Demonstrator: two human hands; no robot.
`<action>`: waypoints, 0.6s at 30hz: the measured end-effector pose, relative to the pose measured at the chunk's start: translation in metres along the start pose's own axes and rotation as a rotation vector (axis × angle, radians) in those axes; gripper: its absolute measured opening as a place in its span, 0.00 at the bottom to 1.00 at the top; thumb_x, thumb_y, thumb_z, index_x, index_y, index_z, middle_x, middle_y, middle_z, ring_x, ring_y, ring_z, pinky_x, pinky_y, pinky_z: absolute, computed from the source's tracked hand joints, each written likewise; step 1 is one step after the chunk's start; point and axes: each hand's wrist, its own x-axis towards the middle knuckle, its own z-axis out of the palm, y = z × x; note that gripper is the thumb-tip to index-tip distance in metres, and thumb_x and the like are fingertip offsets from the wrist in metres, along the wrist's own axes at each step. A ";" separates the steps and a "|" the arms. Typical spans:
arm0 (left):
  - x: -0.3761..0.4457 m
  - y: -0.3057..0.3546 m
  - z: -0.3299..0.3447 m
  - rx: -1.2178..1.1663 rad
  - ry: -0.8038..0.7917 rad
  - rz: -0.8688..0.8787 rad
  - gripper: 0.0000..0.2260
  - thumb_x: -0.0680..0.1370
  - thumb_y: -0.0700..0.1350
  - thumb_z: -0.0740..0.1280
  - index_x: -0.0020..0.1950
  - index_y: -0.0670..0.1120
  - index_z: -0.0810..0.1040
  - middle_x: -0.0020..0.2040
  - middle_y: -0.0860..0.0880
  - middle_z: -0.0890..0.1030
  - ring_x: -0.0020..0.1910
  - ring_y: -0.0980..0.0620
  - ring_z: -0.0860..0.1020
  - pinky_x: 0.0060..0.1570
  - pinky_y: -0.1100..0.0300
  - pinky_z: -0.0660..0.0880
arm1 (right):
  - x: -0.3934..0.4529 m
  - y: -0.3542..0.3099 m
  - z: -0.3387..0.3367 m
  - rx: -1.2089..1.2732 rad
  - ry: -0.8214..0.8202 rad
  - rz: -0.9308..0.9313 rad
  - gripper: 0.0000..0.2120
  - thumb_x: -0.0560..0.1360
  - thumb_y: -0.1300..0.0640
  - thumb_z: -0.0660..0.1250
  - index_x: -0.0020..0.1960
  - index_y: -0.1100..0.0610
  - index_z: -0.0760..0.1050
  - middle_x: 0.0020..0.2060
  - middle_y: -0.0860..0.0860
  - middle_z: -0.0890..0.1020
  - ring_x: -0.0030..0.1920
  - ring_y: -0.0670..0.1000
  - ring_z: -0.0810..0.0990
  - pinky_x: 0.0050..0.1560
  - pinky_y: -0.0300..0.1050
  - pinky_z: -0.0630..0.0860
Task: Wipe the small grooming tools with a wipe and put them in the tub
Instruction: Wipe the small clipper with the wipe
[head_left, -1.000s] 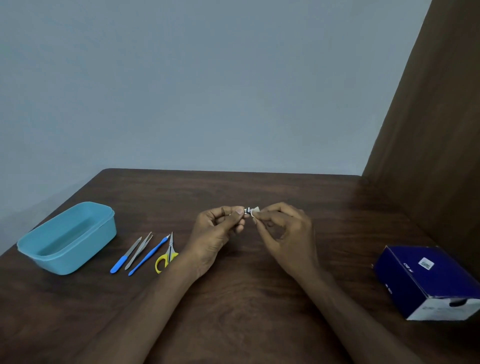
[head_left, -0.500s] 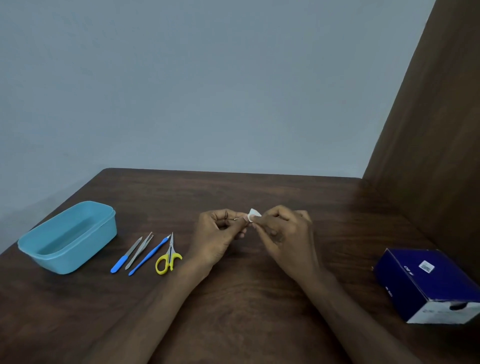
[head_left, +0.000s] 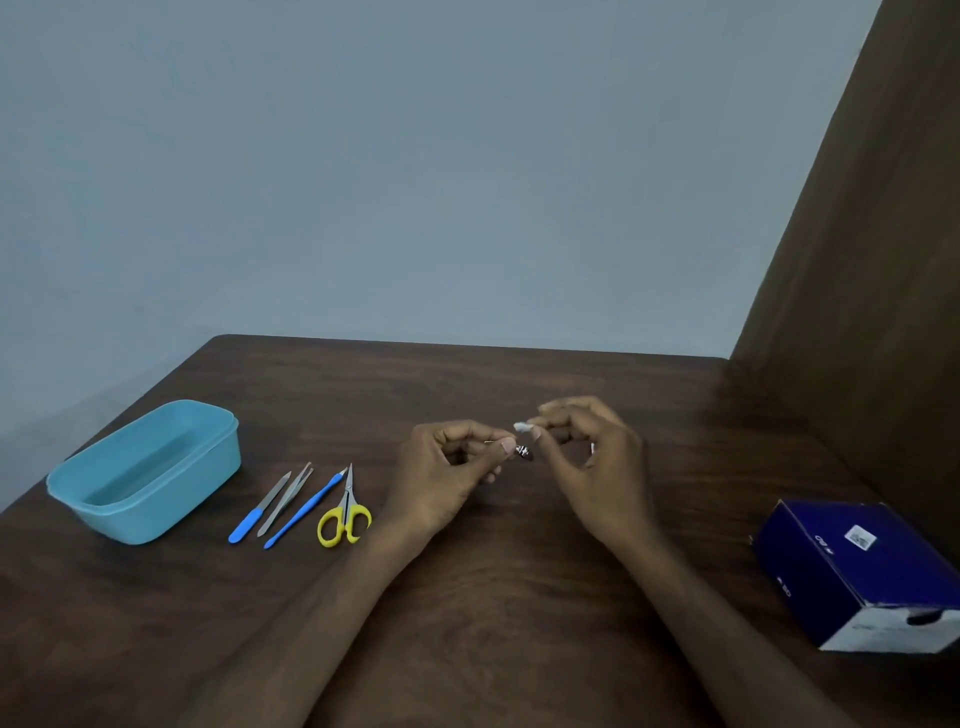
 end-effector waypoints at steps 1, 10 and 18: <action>0.000 0.000 0.000 0.005 -0.002 0.015 0.03 0.78 0.39 0.78 0.50 0.41 0.89 0.38 0.43 0.88 0.37 0.52 0.82 0.38 0.60 0.81 | -0.001 0.003 0.002 0.035 -0.091 0.054 0.02 0.79 0.54 0.76 0.47 0.50 0.86 0.47 0.45 0.87 0.41 0.48 0.86 0.45 0.55 0.83; 0.003 0.001 -0.004 0.054 0.070 0.059 0.13 0.76 0.42 0.80 0.59 0.47 0.84 0.37 0.50 0.87 0.37 0.59 0.83 0.42 0.63 0.77 | -0.003 0.010 0.008 0.350 -0.343 0.282 0.07 0.76 0.60 0.79 0.50 0.56 0.82 0.43 0.53 0.88 0.43 0.50 0.86 0.46 0.51 0.81; 0.002 0.006 -0.003 0.063 0.023 0.061 0.17 0.77 0.40 0.78 0.65 0.50 0.82 0.48 0.53 0.90 0.47 0.54 0.87 0.51 0.61 0.79 | -0.005 -0.002 0.010 -0.018 -0.098 0.020 0.09 0.71 0.59 0.83 0.48 0.53 0.85 0.40 0.41 0.87 0.42 0.43 0.85 0.43 0.32 0.77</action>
